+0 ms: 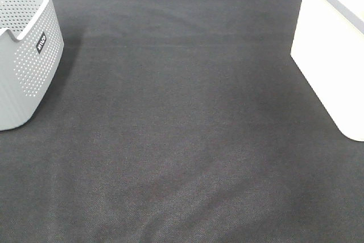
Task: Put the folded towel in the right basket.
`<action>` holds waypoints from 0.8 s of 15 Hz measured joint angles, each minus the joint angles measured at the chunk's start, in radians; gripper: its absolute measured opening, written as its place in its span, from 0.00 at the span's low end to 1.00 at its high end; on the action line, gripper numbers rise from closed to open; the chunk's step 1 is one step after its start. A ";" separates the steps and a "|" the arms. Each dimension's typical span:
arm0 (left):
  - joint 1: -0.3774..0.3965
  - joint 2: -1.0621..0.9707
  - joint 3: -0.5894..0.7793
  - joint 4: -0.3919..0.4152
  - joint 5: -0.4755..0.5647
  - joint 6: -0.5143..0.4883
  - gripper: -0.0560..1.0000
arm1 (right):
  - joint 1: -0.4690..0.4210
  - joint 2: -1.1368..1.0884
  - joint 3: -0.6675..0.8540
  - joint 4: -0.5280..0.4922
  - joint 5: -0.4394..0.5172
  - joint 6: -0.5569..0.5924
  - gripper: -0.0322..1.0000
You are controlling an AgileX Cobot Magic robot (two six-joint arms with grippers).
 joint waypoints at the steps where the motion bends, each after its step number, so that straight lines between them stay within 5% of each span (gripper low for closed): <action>1: 0.000 0.000 0.000 0.000 0.000 0.000 0.98 | -0.007 0.023 0.024 -0.017 0.005 -0.012 0.16; 6: 0.000 0.000 0.000 0.000 0.000 0.000 0.98 | -0.005 0.062 0.026 -0.017 0.004 -0.015 0.90; 12: 0.000 0.000 0.000 0.000 0.000 0.000 0.98 | 0.159 0.048 0.003 -0.070 0.002 0.015 0.97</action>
